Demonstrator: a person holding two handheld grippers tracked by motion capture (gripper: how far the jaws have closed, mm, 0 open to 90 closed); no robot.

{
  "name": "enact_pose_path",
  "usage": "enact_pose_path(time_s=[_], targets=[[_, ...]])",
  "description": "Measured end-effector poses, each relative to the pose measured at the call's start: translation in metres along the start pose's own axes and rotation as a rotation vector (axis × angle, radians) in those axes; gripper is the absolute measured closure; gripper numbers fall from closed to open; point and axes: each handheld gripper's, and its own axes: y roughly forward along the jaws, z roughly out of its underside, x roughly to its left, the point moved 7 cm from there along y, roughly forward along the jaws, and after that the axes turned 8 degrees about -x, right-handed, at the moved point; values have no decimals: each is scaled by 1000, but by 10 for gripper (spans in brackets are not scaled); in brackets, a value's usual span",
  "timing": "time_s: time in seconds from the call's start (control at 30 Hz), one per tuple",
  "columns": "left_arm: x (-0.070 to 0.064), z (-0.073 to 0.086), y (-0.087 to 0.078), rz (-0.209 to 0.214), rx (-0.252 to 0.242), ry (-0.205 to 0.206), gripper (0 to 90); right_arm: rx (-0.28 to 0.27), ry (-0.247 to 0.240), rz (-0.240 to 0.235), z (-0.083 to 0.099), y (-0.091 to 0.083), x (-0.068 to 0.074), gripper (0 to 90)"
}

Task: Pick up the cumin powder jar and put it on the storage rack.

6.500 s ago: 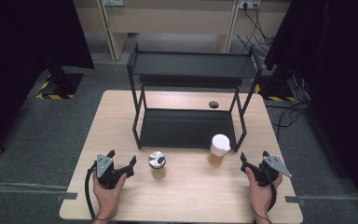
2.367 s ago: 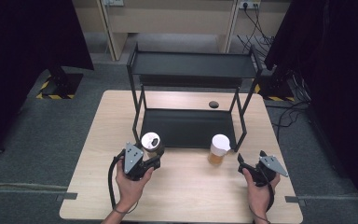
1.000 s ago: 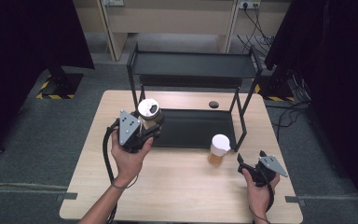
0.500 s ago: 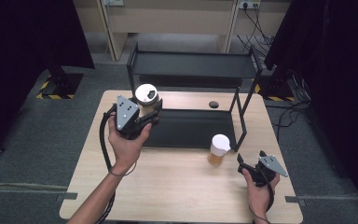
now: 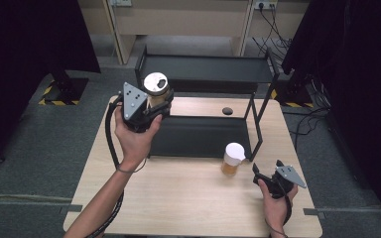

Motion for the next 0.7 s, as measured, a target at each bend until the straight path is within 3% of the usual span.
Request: enact_pose_path(time_s=[0.7], targets=[[7,-36,33,-36,-16,34,313,1,-2,-2,0,0,0,71]])
